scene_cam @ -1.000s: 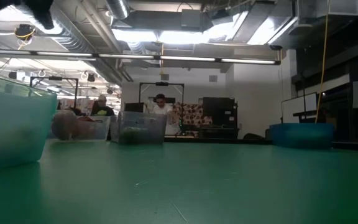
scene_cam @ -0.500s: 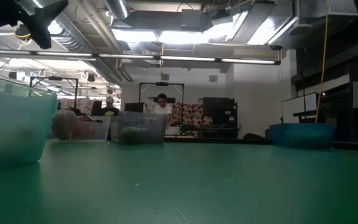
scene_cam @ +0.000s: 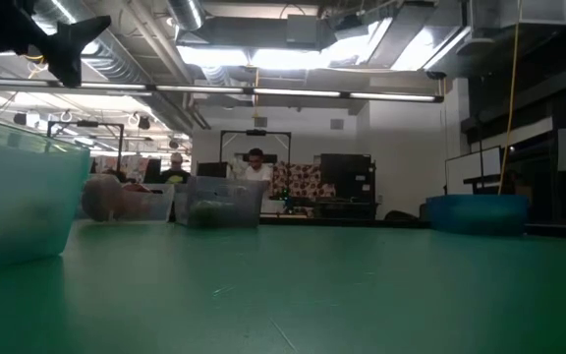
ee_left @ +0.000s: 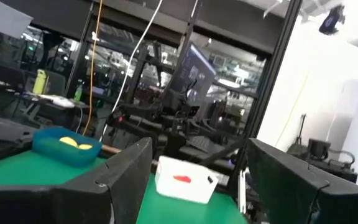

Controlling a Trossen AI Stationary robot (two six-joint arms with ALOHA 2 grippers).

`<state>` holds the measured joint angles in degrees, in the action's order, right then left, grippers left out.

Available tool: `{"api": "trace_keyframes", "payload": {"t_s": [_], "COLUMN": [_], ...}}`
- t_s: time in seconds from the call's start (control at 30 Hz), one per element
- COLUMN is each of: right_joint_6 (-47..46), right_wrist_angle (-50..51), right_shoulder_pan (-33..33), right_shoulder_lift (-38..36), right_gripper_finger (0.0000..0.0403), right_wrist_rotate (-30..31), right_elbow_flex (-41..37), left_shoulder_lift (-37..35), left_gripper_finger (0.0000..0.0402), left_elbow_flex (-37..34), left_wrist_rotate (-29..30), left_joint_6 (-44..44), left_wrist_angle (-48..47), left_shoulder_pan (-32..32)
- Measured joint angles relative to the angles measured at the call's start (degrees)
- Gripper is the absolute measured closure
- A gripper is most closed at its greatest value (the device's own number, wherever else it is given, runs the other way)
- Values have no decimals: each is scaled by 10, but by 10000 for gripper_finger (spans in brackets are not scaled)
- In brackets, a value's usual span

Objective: Sort produce into baskets
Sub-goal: Return to Home Position

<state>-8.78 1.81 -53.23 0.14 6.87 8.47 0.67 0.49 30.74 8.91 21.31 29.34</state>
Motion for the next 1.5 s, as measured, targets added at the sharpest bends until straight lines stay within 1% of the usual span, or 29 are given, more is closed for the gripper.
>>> {"api": "trace_keyframes", "payload": {"t_s": [0.07, 0.17, 0.33, 0.4, 0.47, 0.53, 0.6, 0.73, 0.8, 0.9, 1.0, 1.03, 1.1, 1.17, 1.27, 1.3, 1.4, 1.5], "right_joint_6": [0, 0, 1, 4, 10, 22, 38, 53, 65, 82, 118, 127, 133, 133, 124, 120, 121, 120], "right_wrist_angle": [-4, -5, -6, -4, -18, -42, -41, -45, -53, -47, -46, -46, -43, -38, -31, -34, -41, -42], "right_shoulder_pan": [0, 0, 0, 0, 0, 0, 0, 0, 0, 0, 9, 17, 44, 82, 149, 171, 237, 301], "right_shoulder_lift": [0, 0, 0, 0, 0, 1, 0, 0, 0, 0, 0, 0, 0, 0, 1, 1, 1, 1], "right_gripper_finger": [223, 223, 223, 223, 223, 223, 223, 223, 223, 223, 223, 223, 223, 223, 223, 223, 223, 223], "right_wrist_rotate": [4, 27, 38, 37, 30, 10, -18, -42, -25, 18, 24, 17, 2, -26, -86, -103, -149, -156], "right_elbow_flex": [-12, -25, -45, -55, -65, -76, -78, -78, -79, -79, -80, -80, -80, -80, -80, -80, -80, -81], "left_shoulder_lift": [0, 0, 0, 0, 0, -1, -1, -1, -3, -4, -4, -4, -4, -4, -4, -4, -4, -4], "left_gripper_finger": [143, 143, 143, 143, 143, 143, 143, 143, 143, 144, 144, 144, 144, 144, 144, 144, 144, 144], "left_elbow_flex": [0, 0, 0, 0, 0, 0, 0, 0, 0, 0, 0, 0, 0, 0, 0, 1, 1, 1], "left_wrist_rotate": [0, 0, 0, 0, 0, 0, -3, -21, -38, -41, -44, -50, -89, -149, -227, -238, -242, -254], "left_joint_6": [0, 0, 3, 33, 54, 46, 35, 35, 37, 42, 56, 58, 60, 52, 23, 12, -1, 6], "left_wrist_angle": [-15, -42, -88, -85, -78, -78, -80, -82, -85, -100, -102, -102, -93, -77, -53, -50, -59, -56], "left_shoulder_pan": [0, 0, 0, 0, -1, -1, -1, -1, -1, -1, -1, -1, -1, -1, -1, -1, -5, -12]}}
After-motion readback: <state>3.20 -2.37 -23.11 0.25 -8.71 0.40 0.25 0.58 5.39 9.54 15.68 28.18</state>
